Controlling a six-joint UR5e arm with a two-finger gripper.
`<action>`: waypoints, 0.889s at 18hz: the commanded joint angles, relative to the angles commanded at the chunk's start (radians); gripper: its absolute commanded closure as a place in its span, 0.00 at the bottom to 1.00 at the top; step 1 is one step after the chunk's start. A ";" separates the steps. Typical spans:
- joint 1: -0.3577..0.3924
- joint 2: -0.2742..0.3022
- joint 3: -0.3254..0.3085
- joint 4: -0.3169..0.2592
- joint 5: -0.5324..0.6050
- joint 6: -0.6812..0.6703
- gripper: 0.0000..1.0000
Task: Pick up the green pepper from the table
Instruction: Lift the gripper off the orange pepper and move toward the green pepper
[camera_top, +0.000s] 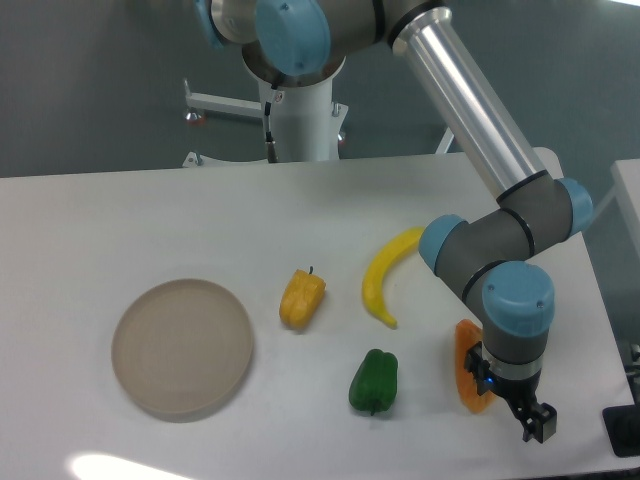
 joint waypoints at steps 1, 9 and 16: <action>0.000 -0.002 0.000 0.000 0.000 0.000 0.00; -0.005 0.011 -0.008 -0.005 0.002 -0.060 0.00; -0.021 0.144 -0.142 -0.017 -0.066 -0.331 0.00</action>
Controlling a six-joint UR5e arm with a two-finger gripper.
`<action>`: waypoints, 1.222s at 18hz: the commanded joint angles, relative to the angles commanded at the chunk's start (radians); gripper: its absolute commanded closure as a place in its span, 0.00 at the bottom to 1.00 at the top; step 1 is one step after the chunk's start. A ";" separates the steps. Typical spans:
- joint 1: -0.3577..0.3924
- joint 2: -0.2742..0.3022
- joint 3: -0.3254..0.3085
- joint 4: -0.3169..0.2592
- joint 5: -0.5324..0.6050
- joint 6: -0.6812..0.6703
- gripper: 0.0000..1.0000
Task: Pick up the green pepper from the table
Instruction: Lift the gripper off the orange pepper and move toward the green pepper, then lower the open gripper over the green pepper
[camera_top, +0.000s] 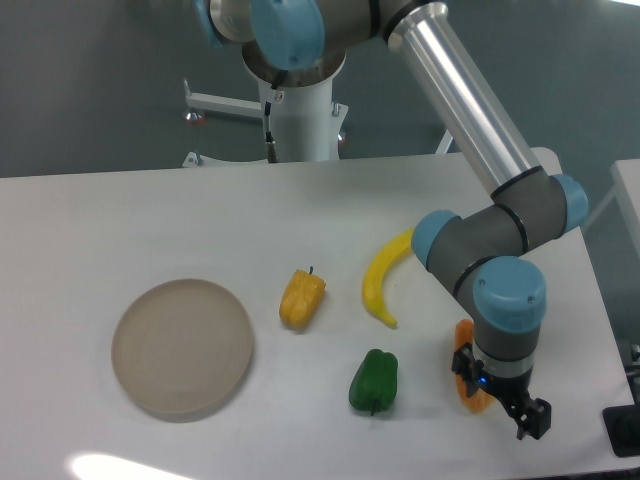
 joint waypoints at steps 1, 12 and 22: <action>0.002 0.032 -0.034 -0.009 -0.029 -0.052 0.00; 0.006 0.177 -0.267 -0.005 -0.252 -0.372 0.00; -0.014 0.163 -0.333 0.020 -0.256 -0.416 0.00</action>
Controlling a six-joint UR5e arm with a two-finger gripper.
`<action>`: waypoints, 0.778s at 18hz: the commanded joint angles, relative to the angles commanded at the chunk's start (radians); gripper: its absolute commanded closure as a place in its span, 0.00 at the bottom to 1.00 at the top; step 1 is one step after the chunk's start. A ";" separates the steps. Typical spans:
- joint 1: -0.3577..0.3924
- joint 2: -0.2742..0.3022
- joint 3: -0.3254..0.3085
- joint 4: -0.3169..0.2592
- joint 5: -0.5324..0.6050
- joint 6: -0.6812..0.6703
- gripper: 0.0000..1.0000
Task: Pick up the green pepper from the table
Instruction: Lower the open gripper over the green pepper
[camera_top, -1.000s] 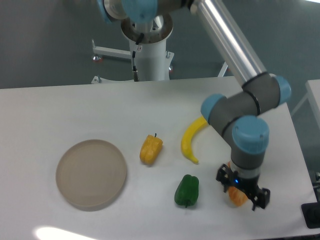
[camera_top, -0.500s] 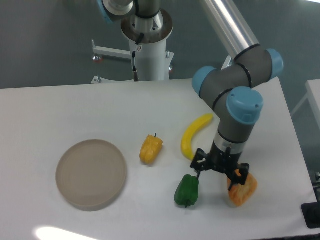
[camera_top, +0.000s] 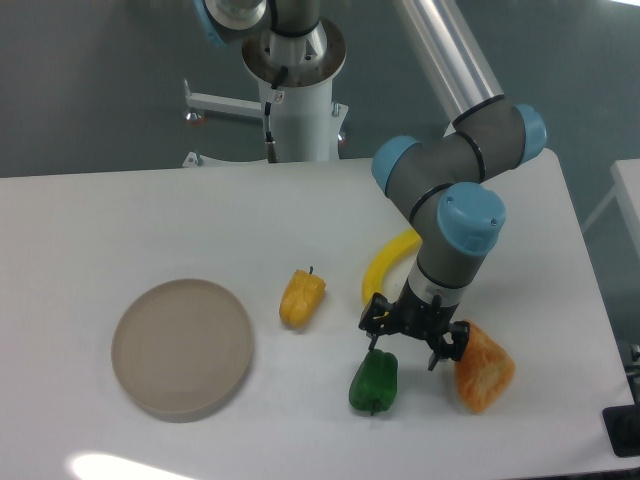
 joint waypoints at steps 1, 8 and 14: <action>-0.008 -0.003 -0.003 0.009 0.000 -0.002 0.00; -0.012 -0.038 -0.006 0.081 0.000 0.002 0.00; -0.025 -0.064 -0.005 0.106 0.002 0.003 0.00</action>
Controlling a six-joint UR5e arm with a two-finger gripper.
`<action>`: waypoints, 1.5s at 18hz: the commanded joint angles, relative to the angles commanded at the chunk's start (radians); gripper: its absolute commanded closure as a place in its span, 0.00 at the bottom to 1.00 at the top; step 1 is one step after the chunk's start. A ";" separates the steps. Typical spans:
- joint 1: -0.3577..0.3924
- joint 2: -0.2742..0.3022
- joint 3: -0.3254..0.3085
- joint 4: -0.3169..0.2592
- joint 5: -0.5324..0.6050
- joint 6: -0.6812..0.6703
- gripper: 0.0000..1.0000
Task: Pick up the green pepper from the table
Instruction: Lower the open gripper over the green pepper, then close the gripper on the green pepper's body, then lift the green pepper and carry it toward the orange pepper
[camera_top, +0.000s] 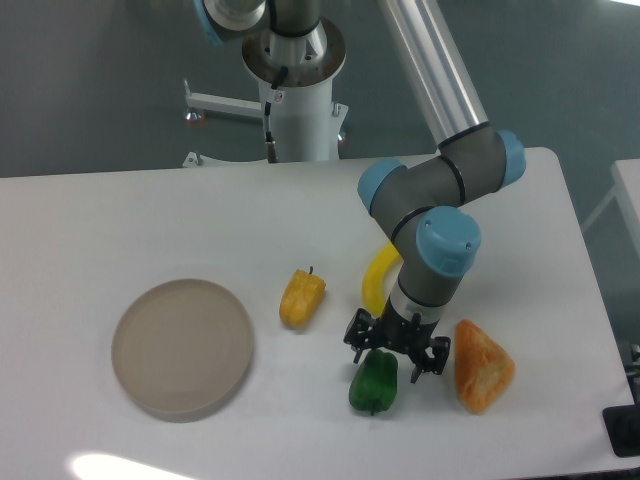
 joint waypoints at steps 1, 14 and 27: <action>0.000 0.000 0.000 0.005 0.000 0.002 0.00; 0.005 0.001 0.018 0.006 -0.002 0.012 0.68; 0.106 0.104 0.052 -0.075 0.011 0.290 0.68</action>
